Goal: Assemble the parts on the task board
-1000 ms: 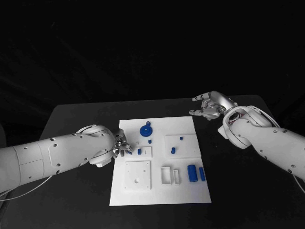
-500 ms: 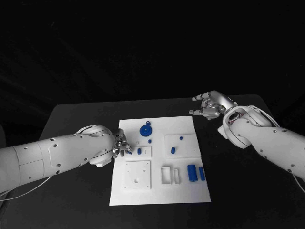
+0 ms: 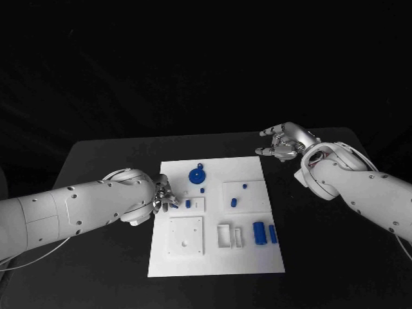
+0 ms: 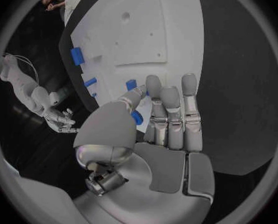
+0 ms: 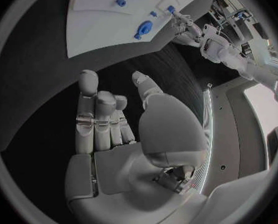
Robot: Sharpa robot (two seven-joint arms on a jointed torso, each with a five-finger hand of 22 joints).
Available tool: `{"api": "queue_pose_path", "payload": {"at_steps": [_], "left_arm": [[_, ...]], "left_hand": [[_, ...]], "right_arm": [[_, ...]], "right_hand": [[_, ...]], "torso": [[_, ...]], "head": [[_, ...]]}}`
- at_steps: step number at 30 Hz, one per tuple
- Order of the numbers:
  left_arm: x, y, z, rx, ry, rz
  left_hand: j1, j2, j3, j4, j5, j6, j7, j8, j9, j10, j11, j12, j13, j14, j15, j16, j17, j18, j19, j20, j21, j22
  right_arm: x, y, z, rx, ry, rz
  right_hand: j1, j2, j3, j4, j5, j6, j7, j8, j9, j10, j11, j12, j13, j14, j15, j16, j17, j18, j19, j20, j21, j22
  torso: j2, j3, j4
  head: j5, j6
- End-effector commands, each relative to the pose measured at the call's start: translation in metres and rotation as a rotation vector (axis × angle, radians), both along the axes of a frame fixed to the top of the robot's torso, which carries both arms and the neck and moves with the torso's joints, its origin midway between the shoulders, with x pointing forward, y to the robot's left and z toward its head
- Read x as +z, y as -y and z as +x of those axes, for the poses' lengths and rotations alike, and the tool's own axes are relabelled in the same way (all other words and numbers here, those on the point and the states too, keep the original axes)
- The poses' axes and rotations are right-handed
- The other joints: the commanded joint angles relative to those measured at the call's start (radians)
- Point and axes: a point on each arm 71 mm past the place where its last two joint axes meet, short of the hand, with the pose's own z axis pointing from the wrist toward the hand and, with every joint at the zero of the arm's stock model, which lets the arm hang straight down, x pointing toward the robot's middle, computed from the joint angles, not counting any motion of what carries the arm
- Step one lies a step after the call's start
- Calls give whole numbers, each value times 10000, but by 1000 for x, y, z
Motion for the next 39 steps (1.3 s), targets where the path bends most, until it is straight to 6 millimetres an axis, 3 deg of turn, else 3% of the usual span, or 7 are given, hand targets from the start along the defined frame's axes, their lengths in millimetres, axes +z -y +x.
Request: {"api": "queue_pose_path", "payload": {"at_steps": [1, 26, 39], "left_arm": [[-2, 2, -2, -211, -170, -5], [-3, 4, 0, -325, -223, -2], [-7, 7, 0, -388, -310, 7]], "left_hand": [[39, 70, 503, -452, 29, 483, -430, 32, 1104, 82, -22, -29, 9, 75, -13, -35, 9, 42, 65, -6, -3, 173], [66, 56, 476, -412, -44, 464, -420, 6, 1073, 71, -14, -55, 24, 69, -7, -74, 29, 40, 62, 0, -37, 171], [32, -130, 206, -96, -97, 618, -481, -77, 919, 91, -35, -80, 23, 77, -13, -98, 42, 9, 95, 1, -128, 155]], "right_arm": [[0, -1, 0, 101, -36, -79], [0, -1, 0, 96, -41, -82], [0, -1, 0, 96, -44, -84]], "right_hand": [[-15, -5, 63, 23, 58, 26, 55, 8, 16, 39, 49, 59, -5, 21, 70, 22, -11, 206, 413, 75, 14, -8], [-31, -9, 72, 13, 79, 11, 56, 7, 15, 47, 49, 60, -5, 29, 67, 23, -8, 209, 412, 73, 6, -34], [-25, -17, 73, 26, 86, -35, 59, 4, 13, 32, 49, 35, -28, 23, 69, -5, -26, 208, 413, 73, 4, -53]], "torso": [[2, 0, -2], [4, -1, -3], [0, 5, -6]], "head": [[-5, 8], [-37, -5], [-71, -31]]}}
